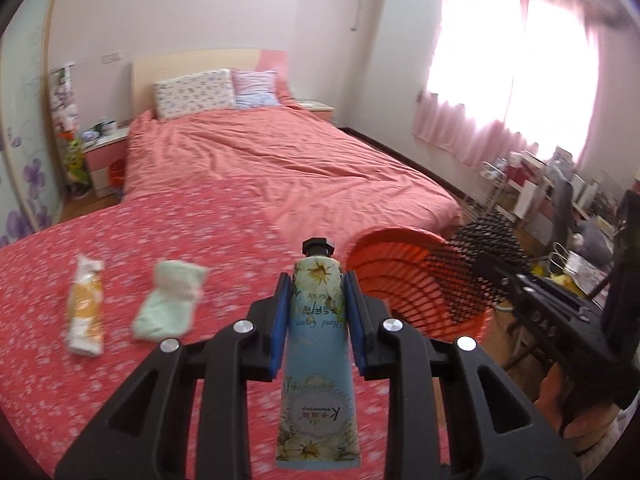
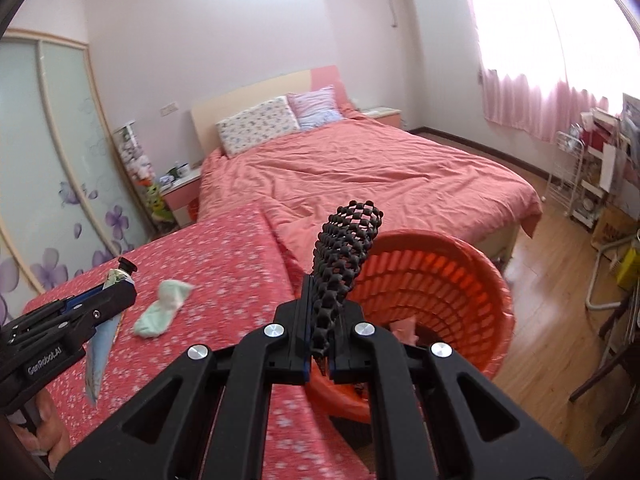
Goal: Collect trash
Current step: 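Carry the tube and mesh pad over the orange basket with both tools, then open both tools to drop the tube and pad into the basket, then return both tools to the snack wrapper and mint-green cloth on the bed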
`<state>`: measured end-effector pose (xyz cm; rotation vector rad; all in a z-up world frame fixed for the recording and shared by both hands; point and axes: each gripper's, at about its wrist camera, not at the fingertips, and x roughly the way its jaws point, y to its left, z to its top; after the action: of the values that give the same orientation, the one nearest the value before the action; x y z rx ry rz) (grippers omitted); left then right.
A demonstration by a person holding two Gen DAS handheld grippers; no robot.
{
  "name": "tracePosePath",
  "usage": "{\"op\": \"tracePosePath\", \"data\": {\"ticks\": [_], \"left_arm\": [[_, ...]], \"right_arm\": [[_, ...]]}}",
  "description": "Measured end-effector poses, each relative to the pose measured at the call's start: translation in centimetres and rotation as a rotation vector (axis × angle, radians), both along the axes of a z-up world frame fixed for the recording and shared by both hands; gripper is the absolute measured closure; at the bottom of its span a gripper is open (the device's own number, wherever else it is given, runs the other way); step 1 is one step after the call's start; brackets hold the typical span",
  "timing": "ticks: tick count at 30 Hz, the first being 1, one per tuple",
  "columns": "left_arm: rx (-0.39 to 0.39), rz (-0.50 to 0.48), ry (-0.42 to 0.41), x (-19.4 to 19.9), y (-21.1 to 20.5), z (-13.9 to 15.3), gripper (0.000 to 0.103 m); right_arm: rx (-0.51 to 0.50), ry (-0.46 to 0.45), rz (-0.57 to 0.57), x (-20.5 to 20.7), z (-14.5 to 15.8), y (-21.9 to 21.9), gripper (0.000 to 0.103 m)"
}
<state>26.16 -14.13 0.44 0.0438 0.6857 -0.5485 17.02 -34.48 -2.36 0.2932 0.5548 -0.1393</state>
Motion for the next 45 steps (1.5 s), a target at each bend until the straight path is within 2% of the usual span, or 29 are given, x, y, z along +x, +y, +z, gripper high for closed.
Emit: {"op": "tracePosePath", "data": {"ticks": [8,16,17,19,20,21,24,31,37,43,45], "left_arm": [[-0.009,-0.097,0.042,1.2,-7.5,-2.1,0.076],[0.047,-0.133,0.096,3.7,-13.5,-5.8,0.075],[0.055,-0.127,0.113,4.2,-13.9,-6.4,0.075],[0.062,-0.110,0.132,5.1,-14.0,-7.3,0.069],[0.065,-0.103,0.138,5.4,-14.1,-7.7,0.062],[0.071,-0.095,0.138,5.7,-14.0,-8.0,0.059],[0.096,-0.071,0.125,6.2,-13.6,-8.3,0.055],[0.140,0.008,0.090,6.0,-9.0,-8.3,0.046],[0.194,0.117,0.033,5.3,-2.0,-7.8,0.036],[0.245,0.290,0.024,6.6,6.4,-8.0,0.029],[0.256,0.373,0.022,7.4,9.9,-8.2,0.023]], "right_arm": [[0.038,0.023,-0.051,0.7,-1.6,-4.1,0.098],[0.094,0.049,-0.068,2.3,-3.6,-7.1,0.096],[0.091,0.056,-0.073,2.5,-3.9,-7.3,0.093],[0.088,0.073,-0.080,2.8,-4.5,-7.6,0.069],[0.091,0.076,-0.082,2.8,-4.8,-7.8,0.063],[0.093,0.078,-0.084,2.8,-5.1,-7.8,0.056],[0.095,0.090,-0.089,2.6,-5.6,-8.0,0.054],[0.060,0.104,-0.095,2.1,-5.1,-6.5,0.048],[0.014,0.115,-0.044,2.4,-4.7,-3.7,0.044],[-0.019,0.136,0.043,3.2,-4.5,1.2,0.041],[-0.033,0.145,0.075,3.6,-4.6,3.0,0.041]]}}
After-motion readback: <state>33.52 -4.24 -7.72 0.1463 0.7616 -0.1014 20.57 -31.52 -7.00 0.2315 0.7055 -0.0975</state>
